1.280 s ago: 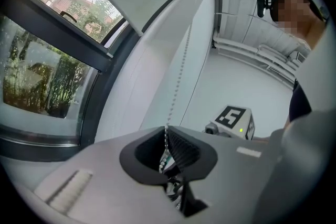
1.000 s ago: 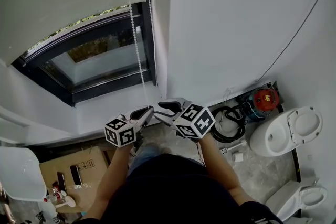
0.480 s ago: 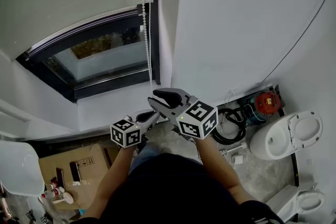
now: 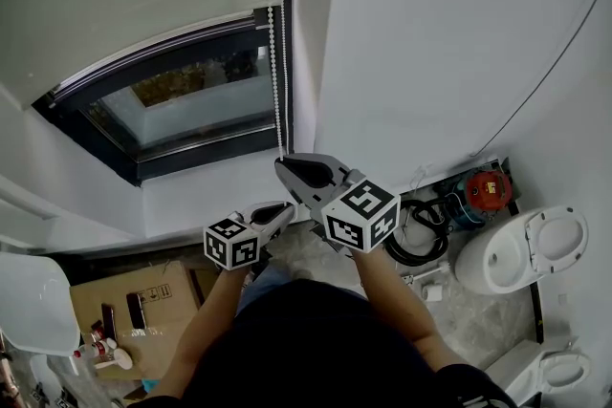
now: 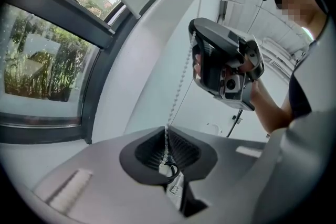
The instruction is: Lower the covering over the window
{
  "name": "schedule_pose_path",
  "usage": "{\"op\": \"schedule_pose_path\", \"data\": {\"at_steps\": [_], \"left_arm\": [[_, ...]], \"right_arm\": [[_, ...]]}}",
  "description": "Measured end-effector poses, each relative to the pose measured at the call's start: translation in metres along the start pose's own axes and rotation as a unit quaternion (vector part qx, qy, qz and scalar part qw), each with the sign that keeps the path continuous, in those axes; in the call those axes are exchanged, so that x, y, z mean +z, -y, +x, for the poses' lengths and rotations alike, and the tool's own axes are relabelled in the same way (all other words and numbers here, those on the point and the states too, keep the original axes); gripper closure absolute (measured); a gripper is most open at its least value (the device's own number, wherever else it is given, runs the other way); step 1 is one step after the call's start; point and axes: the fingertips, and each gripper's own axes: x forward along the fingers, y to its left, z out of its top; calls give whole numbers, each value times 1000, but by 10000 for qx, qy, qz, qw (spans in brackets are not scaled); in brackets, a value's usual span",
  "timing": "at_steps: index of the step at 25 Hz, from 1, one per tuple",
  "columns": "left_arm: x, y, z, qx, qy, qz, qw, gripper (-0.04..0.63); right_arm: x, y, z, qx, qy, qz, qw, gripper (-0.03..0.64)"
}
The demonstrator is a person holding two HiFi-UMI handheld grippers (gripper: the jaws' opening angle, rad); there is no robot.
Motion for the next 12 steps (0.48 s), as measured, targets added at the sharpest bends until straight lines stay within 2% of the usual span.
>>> {"op": "schedule_pose_path", "data": {"at_steps": [5,8,12], "left_arm": [[-2,-2,0,58,-96,31,9999,571],[-18,-2,3,106,-422,79,9990,571],[-23,1,3,4,-279,-150,9995,571]], "right_arm": [[-4,3,2,-62,-105,-57,9999,603],[-20,5,4,-214,-467,-259,9983,604],[-26,4,2,-264,-529,-344,9977,604]]}}
